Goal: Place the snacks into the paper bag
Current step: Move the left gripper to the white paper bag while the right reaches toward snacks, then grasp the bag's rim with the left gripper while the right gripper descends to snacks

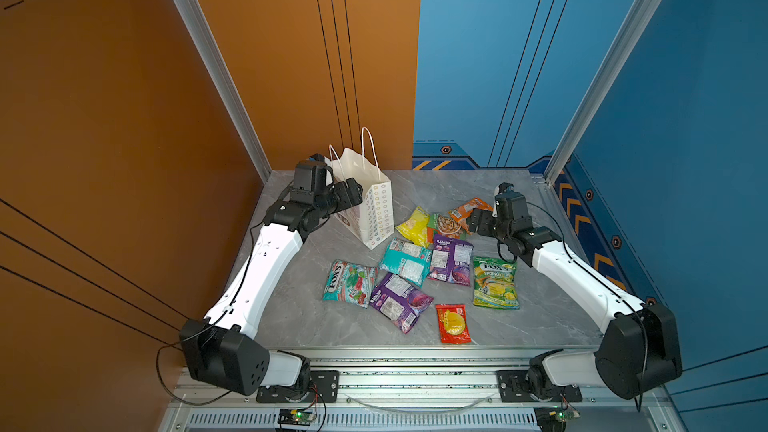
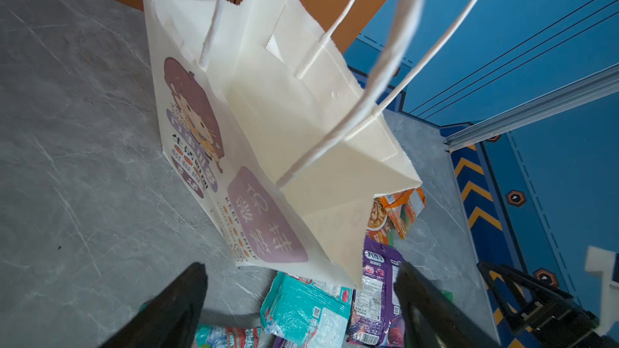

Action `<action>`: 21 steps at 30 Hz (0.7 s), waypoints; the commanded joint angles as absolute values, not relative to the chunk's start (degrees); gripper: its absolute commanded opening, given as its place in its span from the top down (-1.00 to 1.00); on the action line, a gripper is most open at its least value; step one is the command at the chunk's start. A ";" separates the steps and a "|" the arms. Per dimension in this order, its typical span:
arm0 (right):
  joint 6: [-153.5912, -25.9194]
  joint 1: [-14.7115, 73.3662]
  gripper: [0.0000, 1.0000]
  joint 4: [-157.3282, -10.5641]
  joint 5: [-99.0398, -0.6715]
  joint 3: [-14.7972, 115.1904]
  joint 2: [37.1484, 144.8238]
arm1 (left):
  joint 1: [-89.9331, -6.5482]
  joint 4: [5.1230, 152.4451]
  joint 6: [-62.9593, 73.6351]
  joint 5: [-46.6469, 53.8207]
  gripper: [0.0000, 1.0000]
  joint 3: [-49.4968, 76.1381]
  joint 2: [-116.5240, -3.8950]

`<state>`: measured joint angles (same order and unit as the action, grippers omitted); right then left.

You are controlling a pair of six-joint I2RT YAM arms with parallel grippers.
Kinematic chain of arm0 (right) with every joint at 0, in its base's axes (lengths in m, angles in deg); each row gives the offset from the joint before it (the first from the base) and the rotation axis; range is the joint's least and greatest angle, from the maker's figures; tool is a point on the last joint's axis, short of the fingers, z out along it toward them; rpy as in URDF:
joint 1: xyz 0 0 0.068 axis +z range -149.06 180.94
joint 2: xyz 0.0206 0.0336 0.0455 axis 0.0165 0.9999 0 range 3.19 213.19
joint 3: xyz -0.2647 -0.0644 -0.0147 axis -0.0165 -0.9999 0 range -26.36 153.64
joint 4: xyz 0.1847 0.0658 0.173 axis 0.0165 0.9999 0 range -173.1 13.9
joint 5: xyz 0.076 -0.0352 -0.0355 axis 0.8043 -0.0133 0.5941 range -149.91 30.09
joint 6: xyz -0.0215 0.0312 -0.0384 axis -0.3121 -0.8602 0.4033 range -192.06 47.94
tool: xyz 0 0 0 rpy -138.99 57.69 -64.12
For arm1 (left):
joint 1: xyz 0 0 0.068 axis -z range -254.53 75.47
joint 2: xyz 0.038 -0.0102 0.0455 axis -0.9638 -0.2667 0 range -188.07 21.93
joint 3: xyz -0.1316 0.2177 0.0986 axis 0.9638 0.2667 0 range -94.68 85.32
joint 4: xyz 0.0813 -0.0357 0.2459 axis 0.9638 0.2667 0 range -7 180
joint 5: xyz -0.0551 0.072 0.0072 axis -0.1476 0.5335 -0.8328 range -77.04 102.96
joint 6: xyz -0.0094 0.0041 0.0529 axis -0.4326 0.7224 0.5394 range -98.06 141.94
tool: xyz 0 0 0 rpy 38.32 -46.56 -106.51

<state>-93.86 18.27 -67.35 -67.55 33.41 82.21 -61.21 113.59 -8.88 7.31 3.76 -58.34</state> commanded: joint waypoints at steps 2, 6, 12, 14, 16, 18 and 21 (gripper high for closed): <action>-92.79 18.57 -0.93 -65.53 -66.30 33.79 81.31 | -60.91 118.68 -6.24 10.65 -0.77 -0.24 -61.72; -92.56 18.50 -0.93 -65.59 -65.68 33.94 81.72 | -61.32 120.33 -5.48 11.32 -0.75 -3.22 -64.82; -92.45 18.35 -0.93 -65.71 -65.36 33.80 82.06 | -62.09 121.38 -4.75 10.96 -0.59 -7.07 -67.97; -92.52 18.37 -0.93 -65.71 -65.27 33.69 82.12 | -62.45 121.80 -4.53 10.57 -0.54 -7.99 -68.77; -92.47 18.31 -0.93 -65.73 -65.05 33.71 82.37 | -62.84 122.50 -4.17 10.22 -0.47 -8.82 -69.59; -92.48 18.26 -0.93 -65.85 -64.81 33.67 82.46 | -63.10 123.12 -3.92 9.77 -0.40 -9.48 -70.30; -92.53 18.27 -0.93 -65.99 -64.57 33.67 82.64 | -63.27 123.94 -3.65 8.79 -0.32 -10.08 -71.13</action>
<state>-93.27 18.27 -67.04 -65.65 33.41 82.21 -62.89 121.24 -4.78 9.76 -8.37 -70.18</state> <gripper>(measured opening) 0.965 0.664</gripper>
